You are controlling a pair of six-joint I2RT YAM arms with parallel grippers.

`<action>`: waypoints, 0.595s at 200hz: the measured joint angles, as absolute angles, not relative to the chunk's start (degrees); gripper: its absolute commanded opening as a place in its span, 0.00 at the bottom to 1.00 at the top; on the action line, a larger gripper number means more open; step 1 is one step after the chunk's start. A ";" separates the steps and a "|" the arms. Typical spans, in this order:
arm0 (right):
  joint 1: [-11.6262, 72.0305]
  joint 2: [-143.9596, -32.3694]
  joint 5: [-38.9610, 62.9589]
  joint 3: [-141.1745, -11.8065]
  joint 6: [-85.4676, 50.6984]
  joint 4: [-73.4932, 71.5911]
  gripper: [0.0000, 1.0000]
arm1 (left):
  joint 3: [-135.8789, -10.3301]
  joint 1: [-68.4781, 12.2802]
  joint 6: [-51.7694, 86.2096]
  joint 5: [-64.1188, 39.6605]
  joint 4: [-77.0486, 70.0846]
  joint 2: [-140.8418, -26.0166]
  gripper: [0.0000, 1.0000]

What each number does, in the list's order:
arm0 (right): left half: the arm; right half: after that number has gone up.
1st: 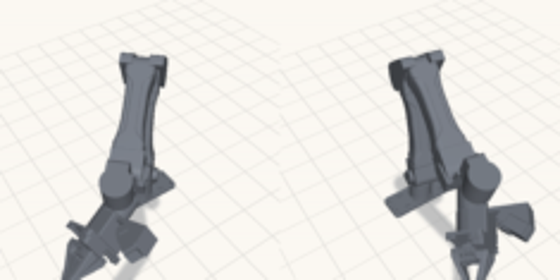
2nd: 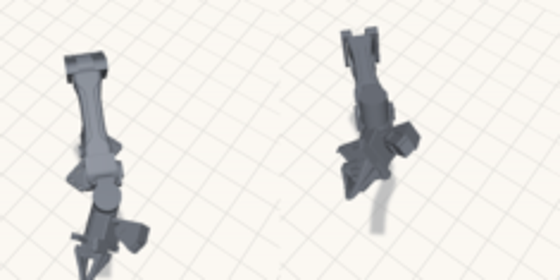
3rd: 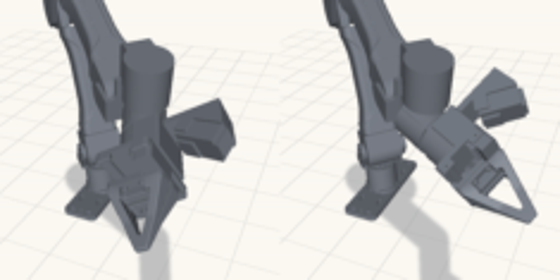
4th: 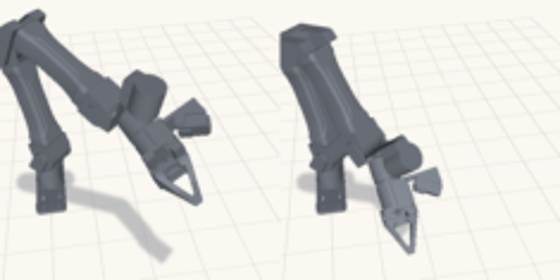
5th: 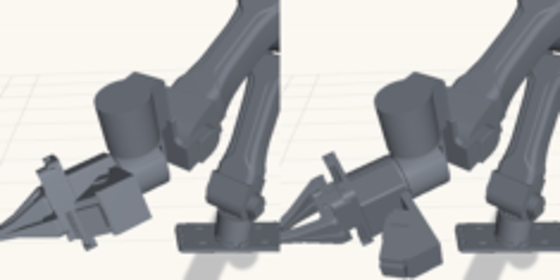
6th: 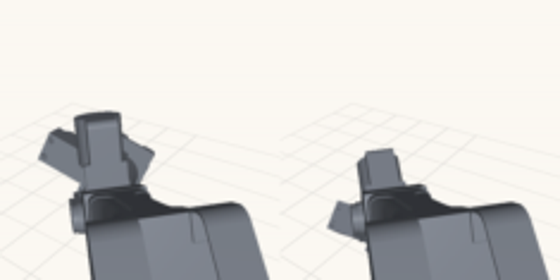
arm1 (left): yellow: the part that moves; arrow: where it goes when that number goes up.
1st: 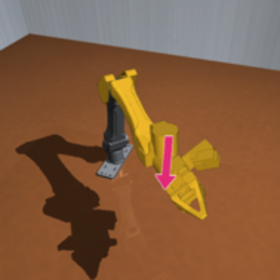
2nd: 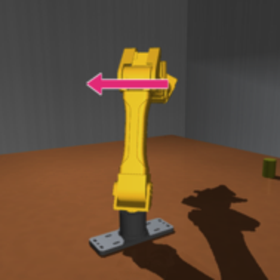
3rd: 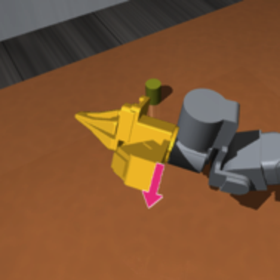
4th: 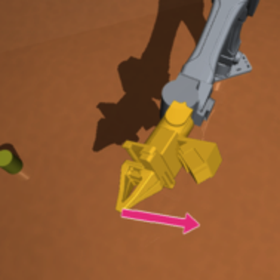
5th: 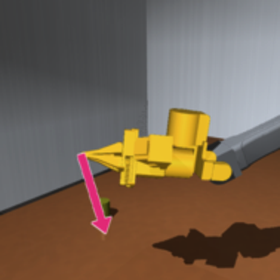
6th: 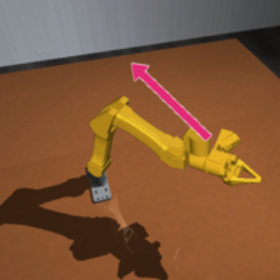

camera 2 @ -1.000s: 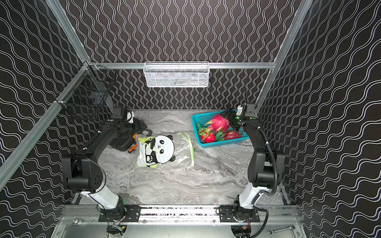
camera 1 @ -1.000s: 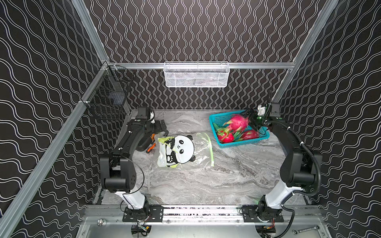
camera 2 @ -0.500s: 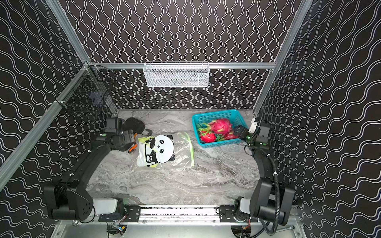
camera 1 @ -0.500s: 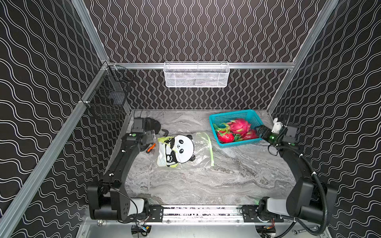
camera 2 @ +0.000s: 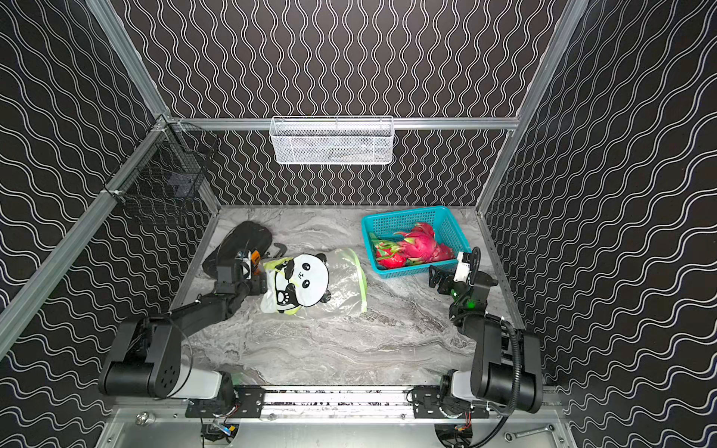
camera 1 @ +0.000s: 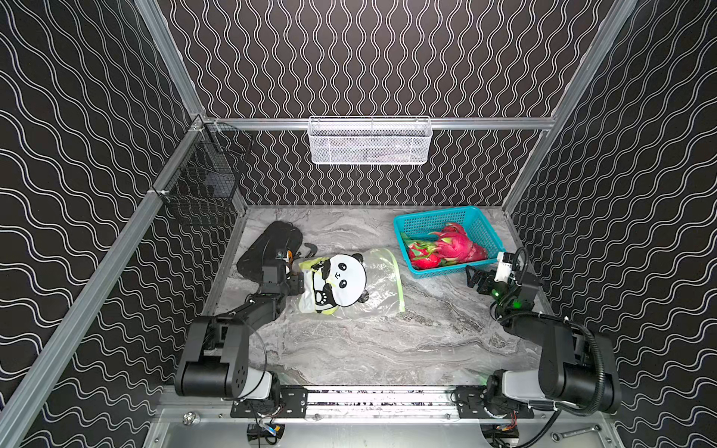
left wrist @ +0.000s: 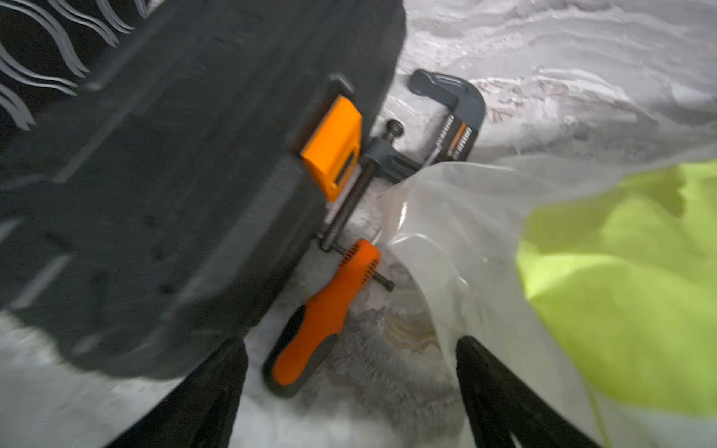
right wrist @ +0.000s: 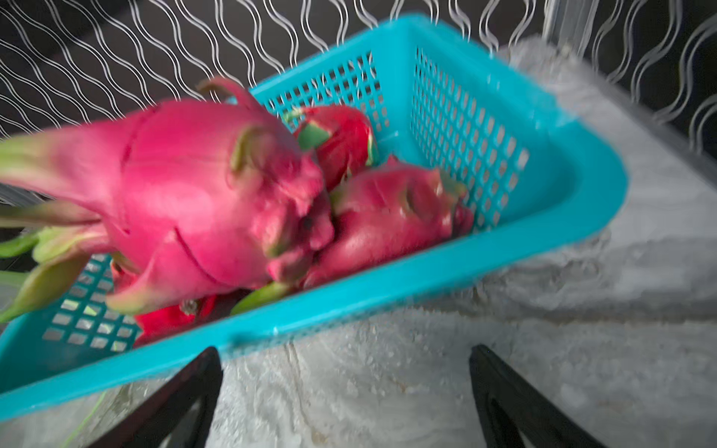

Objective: Open the zip-top bag and take out the dragon fruit
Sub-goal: Reset both arms

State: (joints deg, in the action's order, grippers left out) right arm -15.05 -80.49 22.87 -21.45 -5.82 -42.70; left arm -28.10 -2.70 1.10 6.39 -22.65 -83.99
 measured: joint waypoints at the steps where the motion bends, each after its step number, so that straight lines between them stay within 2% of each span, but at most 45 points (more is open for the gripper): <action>1: -15.03 -80.58 22.85 -21.43 -5.76 -43.05 1.00 | -27.92 -2.70 1.06 6.33 -23.14 -84.09 0.89; 46: -13.96 -84.25 21.47 -17.21 -5.15 -53.34 1.00 | -18.68 -3.33 -3.44 3.49 -51.18 -93.67 0.98; 84: -9.17 -85.17 17.32 -18.09 -2.17 -55.92 1.00 | -21.39 -3.42 -3.33 3.77 -55.75 -95.02 0.99; 102: -6.90 -88.09 15.05 -13.23 -0.84 -64.36 1.00 | -21.37 -3.38 -3.33 4.29 -56.16 -95.15 0.99; 119: -6.66 -87.35 11.90 -13.91 -0.86 -60.77 1.00 | -21.37 -3.38 -3.33 4.51 -56.71 -95.20 0.99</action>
